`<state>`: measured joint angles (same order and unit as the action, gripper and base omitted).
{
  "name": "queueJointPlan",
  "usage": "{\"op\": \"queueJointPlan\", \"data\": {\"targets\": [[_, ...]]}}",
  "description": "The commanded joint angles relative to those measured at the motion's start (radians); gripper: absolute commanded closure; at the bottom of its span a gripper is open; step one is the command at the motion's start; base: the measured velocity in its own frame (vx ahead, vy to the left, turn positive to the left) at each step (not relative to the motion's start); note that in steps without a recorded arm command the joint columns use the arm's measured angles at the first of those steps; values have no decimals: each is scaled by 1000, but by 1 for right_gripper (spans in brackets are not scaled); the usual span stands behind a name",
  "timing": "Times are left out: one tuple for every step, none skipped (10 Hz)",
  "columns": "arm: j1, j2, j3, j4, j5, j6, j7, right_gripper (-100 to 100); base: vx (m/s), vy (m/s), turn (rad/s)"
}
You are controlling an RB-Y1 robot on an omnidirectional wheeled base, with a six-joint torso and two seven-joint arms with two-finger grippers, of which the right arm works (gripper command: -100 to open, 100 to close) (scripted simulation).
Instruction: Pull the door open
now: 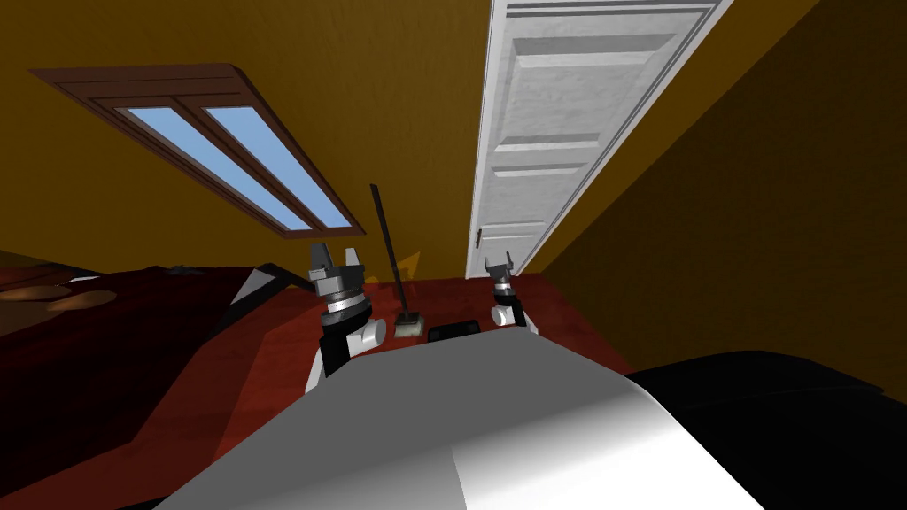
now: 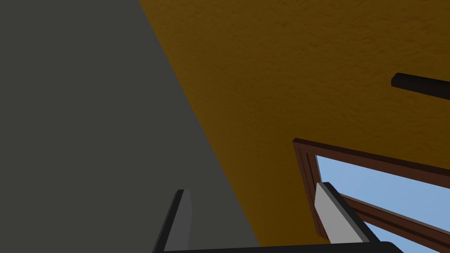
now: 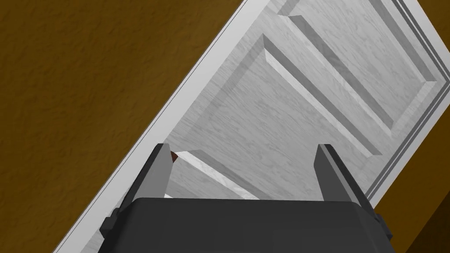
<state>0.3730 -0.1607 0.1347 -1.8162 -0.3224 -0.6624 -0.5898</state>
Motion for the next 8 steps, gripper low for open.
{"op": "queueJointPlan", "data": {"targets": [[-10,-6,8,42,-25,-13,-33,-100,88,-33,73],[-14,-11,13,65,-40,-19,-52,-100,89,-34,72],[-17,-15,18,88,-56,-26,-70,-100,89,-39,75],[-21,-19,23,110,-71,-32,-89,-100,93,-41,69],[-25,-23,28,133,-86,-39,-108,-100,93,-48,63],[-28,-28,33,155,-101,-45,-127,-100,95,-49,82],[-32,-32,38,178,-117,-52,-146,-100,101,-46,75],[-36,-36,43,200,-132,-58,-165,-100,91,-45,74]]}}
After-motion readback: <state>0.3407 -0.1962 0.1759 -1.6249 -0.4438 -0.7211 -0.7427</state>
